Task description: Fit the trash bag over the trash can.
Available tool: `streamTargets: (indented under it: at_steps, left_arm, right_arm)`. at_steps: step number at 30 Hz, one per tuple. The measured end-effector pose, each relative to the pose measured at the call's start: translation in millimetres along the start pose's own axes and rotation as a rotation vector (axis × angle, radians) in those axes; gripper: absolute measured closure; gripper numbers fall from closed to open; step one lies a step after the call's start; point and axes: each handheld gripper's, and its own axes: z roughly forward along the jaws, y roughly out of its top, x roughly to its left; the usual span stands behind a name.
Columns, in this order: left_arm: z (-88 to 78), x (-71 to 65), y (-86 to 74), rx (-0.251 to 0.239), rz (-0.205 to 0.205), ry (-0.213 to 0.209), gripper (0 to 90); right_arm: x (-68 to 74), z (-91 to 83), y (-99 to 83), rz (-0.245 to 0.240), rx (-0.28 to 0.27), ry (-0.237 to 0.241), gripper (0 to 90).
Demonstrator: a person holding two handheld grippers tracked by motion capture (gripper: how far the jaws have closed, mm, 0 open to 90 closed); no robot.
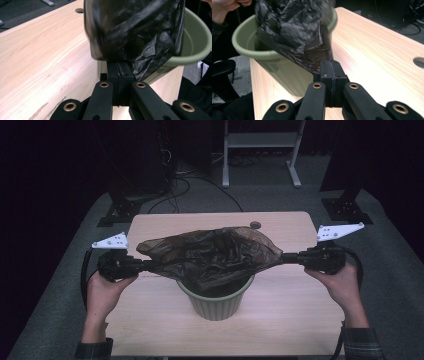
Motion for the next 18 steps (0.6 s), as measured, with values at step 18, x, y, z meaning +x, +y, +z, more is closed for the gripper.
streamTargets:
  at_steps: [18]
  left_arm:
    - [2.0, 2.8, -13.2, 0.01, -0.015, 0.005, 87.3]
  right_arm:
    - [-15.1, -11.2, -31.5, 0.063, 0.025, -0.058, 85.7]
